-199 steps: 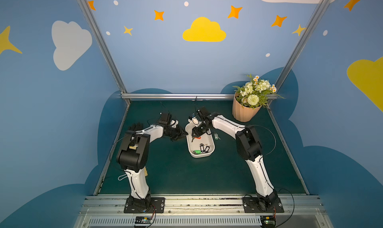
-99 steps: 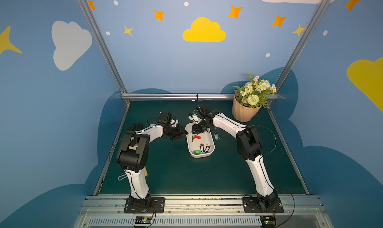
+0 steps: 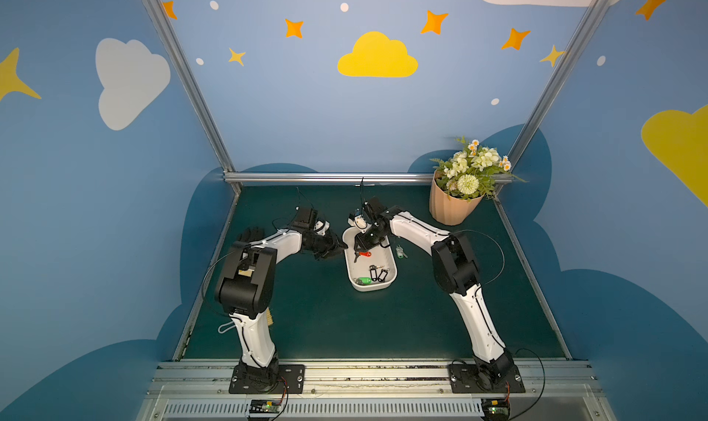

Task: Take the keys out of the storage box
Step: Pick up the key from the storage box.

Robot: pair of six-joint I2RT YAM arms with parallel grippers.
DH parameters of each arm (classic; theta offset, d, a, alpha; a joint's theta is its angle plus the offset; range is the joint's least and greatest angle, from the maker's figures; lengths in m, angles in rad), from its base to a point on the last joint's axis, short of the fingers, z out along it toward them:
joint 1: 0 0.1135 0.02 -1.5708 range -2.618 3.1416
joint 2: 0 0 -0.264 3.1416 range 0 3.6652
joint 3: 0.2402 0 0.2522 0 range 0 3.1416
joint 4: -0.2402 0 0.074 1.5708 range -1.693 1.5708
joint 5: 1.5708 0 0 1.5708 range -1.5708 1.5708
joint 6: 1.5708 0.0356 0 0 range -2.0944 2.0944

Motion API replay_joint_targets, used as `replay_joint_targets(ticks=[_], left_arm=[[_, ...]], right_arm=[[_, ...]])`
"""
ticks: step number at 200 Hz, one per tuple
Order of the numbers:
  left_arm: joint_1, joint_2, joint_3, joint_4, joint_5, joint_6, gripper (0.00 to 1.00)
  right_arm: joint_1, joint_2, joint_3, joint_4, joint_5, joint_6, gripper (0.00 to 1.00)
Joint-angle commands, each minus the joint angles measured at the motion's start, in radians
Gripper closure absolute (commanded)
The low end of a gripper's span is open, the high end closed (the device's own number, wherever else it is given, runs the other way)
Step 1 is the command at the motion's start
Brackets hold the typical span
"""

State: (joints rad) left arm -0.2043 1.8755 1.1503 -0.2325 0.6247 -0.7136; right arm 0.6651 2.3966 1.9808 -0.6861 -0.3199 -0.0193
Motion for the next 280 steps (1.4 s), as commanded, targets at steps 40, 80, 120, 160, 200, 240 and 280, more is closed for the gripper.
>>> replay_joint_targets(ticks=[40,80,120,160,200,240,280], left_arm=[[-0.004,-0.013,0.011,-0.014,-0.001,0.019,0.63],[-0.004,-0.01,0.011,-0.013,0.002,0.019,0.63],[-0.003,-0.004,0.019,-0.014,0.004,0.022,0.62],[-0.004,-0.004,0.028,-0.018,0.004,0.027,0.63],[-0.001,-0.026,0.042,-0.034,0.0,0.034,0.61],[0.009,-0.092,0.048,-0.053,-0.037,0.057,0.5],[0.017,-0.2,0.005,-0.038,-0.126,0.096,0.36]], right_arm=[[0.02,-0.022,-0.046,-0.019,0.025,-0.03,0.67],[0.028,-0.017,-0.045,-0.032,0.051,-0.053,0.71],[0.033,-0.016,-0.042,-0.035,0.061,-0.06,0.78],[0.032,-0.023,-0.024,-0.036,0.053,-0.054,0.92],[0.027,-0.052,0.011,-0.043,0.024,-0.024,1.0],[0.013,-0.118,0.017,-0.051,0.028,0.001,1.0],[0.002,-0.223,-0.029,-0.062,0.055,0.016,1.0]])
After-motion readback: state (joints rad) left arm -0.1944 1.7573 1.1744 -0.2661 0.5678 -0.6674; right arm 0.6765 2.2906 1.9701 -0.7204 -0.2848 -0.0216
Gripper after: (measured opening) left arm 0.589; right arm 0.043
